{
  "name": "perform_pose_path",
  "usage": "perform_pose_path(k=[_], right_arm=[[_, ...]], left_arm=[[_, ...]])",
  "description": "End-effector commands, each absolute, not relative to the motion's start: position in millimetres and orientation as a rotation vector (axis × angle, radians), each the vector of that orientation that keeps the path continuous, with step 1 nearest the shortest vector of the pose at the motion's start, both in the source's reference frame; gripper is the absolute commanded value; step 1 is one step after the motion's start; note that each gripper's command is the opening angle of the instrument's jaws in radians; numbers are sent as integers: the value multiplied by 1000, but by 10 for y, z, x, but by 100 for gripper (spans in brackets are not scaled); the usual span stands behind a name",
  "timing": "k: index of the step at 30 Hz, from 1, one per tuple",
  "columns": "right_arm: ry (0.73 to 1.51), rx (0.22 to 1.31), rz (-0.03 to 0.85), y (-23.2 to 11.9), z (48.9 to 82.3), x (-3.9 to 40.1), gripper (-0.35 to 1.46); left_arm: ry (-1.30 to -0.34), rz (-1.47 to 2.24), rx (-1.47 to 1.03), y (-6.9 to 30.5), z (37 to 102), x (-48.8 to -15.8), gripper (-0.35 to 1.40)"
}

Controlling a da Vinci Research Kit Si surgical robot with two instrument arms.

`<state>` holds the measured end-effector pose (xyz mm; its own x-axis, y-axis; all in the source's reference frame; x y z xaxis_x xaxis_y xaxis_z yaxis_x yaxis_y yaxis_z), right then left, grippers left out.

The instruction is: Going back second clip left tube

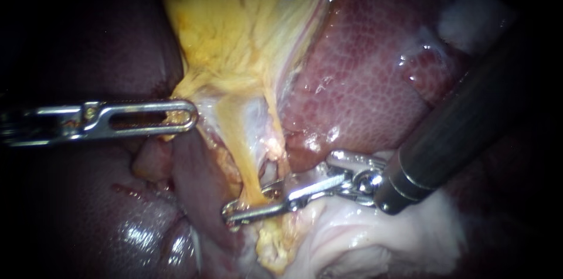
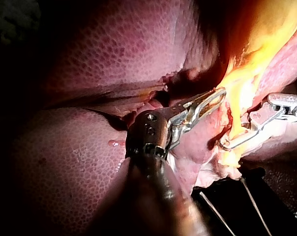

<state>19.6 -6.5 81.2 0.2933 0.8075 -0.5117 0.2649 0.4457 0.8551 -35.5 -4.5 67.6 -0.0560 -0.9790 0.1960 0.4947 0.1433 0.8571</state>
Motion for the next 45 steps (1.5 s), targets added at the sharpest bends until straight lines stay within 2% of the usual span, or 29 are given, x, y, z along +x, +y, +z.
perform_pose_path(k=[1,4,5,7,8,9,11,22,34,40,45], right_arm=[[1266,1099,481,-65,812,195,-35],[1266,1099,481,-64,812,196,-35],[1266,1098,483,-63,812,197,-26],[1276,1096,499,-63,812,201,16],[1302,1067,510,-62,813,203,44],[1314,1056,526,-62,813,205,53],[1334,1029,554,-60,814,209,60],[1345,1016,527,-58,815,199,60],[1343,1089,451,-75,797,179,60],[1343,1092,449,-74,797,179,60],[1349,1052,473,-64,809,174,60]], left_arm=[[-976,-1352,653,-45,676,-355,-35],[-976,-1352,653,-45,676,-355,-35],[-976,-1352,653,-45,676,-355,-35],[-976,-1352,653,-45,676,-355,-35],[-976,-1352,653,-45,676,-355,-35],[-976,-1352,653,-46,676,-355,-35],[-976,-1352,653,-46,676,-355,-35],[-976,-1352,653,-46,676,-354,-35],[-976,-1350,654,-46,677,-353,-35],[-976,-1350,654,-46,677,-353,-35],[-976,-1350,654,-46,678,-353,-35]])
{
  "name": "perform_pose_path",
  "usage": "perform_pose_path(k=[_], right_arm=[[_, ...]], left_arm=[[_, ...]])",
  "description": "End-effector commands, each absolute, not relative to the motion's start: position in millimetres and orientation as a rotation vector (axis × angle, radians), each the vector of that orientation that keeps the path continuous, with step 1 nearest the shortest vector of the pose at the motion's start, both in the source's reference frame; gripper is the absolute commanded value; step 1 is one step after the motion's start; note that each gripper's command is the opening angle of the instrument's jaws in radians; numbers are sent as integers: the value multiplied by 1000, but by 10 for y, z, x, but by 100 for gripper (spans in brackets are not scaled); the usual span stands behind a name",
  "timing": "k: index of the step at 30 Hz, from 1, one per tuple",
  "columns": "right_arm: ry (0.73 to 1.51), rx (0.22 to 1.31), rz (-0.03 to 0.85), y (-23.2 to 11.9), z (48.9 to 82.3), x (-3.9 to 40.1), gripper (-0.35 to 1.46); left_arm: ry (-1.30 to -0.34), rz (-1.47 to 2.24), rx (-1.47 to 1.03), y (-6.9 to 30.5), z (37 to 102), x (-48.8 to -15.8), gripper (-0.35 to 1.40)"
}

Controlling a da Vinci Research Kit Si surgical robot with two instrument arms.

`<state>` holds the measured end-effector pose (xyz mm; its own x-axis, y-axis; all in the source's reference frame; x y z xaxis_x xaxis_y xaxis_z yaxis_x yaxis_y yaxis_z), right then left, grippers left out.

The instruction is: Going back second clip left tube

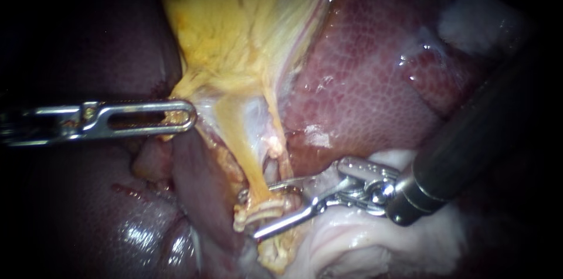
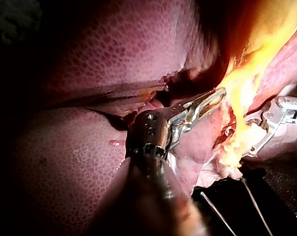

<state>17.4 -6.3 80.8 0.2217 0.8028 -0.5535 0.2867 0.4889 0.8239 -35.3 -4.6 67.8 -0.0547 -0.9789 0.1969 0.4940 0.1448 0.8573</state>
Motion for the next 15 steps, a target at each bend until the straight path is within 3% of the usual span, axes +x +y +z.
perform_pose_path(k=[1,7,15], right_arm=[[1349,1039,476,-61,812,169,60],[1353,998,478,-45,806,142,60],[1381,917,472,-12,760,88,60]], left_arm=[[-976,-1350,654,-46,678,-353,-35],[-976,-1350,654,-46,678,-353,-35],[-976,-1350,653,-47,678,-353,-35]])
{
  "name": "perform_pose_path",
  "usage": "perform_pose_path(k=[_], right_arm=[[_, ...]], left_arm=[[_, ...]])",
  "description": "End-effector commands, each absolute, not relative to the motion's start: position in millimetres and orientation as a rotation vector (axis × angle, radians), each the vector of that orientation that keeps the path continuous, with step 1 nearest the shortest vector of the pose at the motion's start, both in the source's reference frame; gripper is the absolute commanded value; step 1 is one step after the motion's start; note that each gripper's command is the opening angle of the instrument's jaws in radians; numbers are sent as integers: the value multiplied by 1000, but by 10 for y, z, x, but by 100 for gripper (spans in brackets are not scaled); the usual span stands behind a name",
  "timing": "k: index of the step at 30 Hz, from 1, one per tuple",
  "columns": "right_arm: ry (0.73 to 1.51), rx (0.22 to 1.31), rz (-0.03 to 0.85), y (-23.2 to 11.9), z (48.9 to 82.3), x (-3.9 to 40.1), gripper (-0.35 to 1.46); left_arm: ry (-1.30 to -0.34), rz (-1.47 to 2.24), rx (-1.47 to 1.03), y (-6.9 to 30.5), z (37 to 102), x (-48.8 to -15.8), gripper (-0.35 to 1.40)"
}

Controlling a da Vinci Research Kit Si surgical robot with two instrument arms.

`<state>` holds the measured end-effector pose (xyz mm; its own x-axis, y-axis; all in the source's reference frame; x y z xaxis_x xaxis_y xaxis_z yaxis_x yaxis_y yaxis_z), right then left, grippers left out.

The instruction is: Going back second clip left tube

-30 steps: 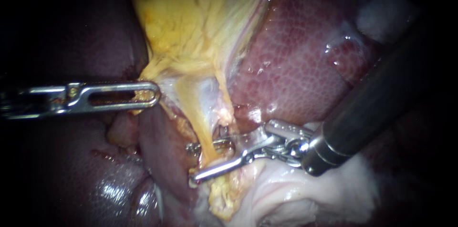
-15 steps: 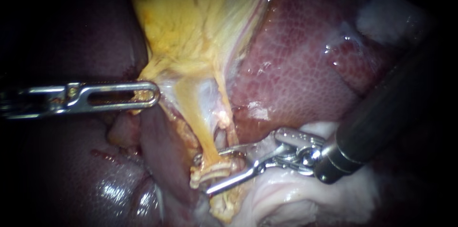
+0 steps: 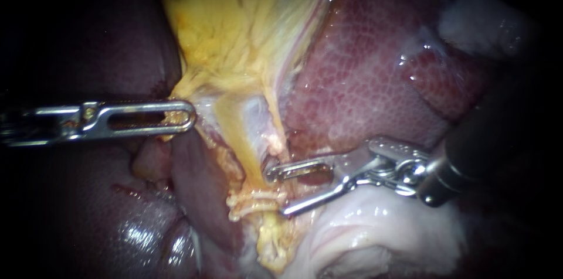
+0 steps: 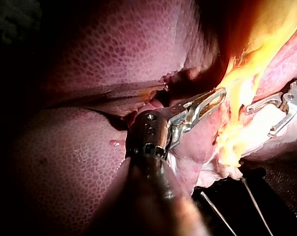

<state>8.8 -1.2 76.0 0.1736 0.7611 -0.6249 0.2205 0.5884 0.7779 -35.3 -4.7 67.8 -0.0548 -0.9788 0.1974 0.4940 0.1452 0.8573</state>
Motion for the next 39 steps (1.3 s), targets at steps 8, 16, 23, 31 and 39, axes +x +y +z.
perform_pose_path(k=[8,16,23,31,39], right_arm=[[1404,797,447,30,699,43,60],[1393,772,430,33,681,35,60],[1385,754,405,29,683,35,60],[1383,749,402,28,682,35,60],[1383,749,403,27,679,35,60]], left_arm=[[-977,-1351,649,-49,680,-357,-35],[-981,-1351,637,-61,695,-374,-35],[-967,-1320,653,-78,733,-421,-35],[-960,-1311,663,-75,743,-451,-35],[-960,-1310,664,-75,743,-451,-35]])
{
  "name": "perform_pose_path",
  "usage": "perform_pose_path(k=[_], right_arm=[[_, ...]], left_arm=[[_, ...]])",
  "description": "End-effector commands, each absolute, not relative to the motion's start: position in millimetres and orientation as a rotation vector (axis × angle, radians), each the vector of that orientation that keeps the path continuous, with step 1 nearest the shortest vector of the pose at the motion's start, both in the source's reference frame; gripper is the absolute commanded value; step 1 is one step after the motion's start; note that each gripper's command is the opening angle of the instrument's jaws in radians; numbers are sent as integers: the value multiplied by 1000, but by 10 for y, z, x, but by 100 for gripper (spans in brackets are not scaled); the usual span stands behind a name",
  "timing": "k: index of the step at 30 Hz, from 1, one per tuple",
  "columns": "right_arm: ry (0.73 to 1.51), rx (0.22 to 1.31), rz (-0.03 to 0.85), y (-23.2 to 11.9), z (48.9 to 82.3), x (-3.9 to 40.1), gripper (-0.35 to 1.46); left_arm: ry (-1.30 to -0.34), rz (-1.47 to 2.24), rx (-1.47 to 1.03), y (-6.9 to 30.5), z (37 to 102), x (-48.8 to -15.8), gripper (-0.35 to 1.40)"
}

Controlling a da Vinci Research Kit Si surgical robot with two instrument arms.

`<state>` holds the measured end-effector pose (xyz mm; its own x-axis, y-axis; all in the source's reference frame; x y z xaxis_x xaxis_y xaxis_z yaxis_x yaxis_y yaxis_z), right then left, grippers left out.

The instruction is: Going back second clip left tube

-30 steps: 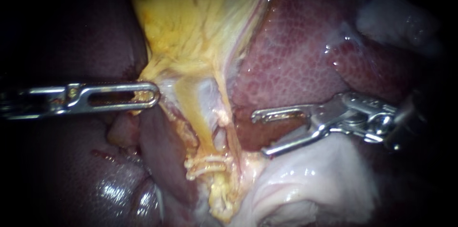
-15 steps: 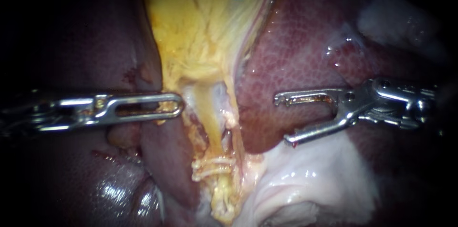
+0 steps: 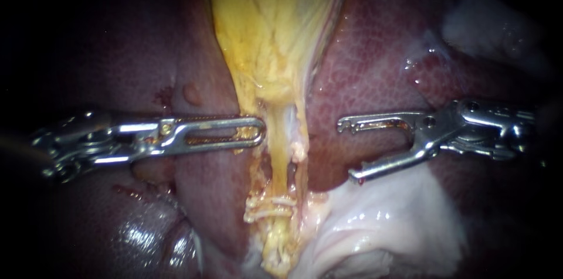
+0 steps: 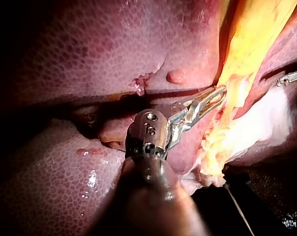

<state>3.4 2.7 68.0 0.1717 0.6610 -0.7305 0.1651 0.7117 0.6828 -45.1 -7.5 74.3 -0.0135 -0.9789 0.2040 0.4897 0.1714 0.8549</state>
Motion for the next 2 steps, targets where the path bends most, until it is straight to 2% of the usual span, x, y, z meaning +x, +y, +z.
perform_pose_path(k=[1,2], right_arm=[[1383,749,403,27,679,35,60],[1383,749,403,27,679,35,60]], left_arm=[[-960,-1310,664,-75,743,-451,-35],[-960,-1310,664,-75,743,-451,-35]])
